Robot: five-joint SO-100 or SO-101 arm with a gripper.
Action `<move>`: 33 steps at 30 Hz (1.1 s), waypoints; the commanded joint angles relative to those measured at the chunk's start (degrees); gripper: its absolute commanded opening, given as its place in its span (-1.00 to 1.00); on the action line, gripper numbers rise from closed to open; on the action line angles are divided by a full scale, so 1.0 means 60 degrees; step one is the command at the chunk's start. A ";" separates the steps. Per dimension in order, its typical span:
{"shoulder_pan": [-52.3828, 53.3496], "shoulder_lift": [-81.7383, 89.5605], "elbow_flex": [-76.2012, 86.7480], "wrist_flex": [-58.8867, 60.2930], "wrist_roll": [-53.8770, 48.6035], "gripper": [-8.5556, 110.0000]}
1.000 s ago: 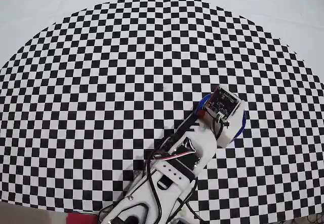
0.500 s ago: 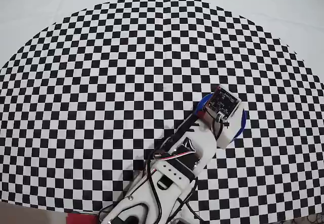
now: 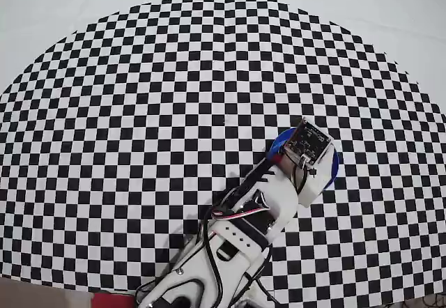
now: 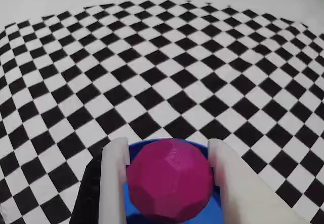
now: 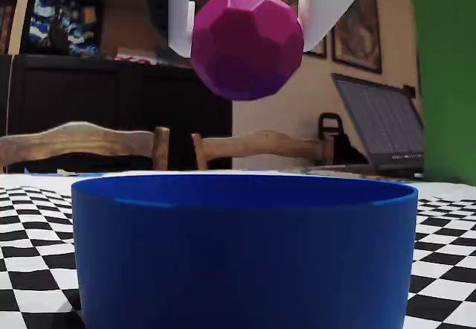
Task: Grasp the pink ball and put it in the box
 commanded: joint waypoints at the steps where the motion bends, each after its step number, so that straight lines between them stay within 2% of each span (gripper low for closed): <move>1: 0.0117 -0.0044 0.0073 0.0103 0.0044 -0.85; 33: 0.0117 0.0015 0.0073 0.0996 0.0044 -0.85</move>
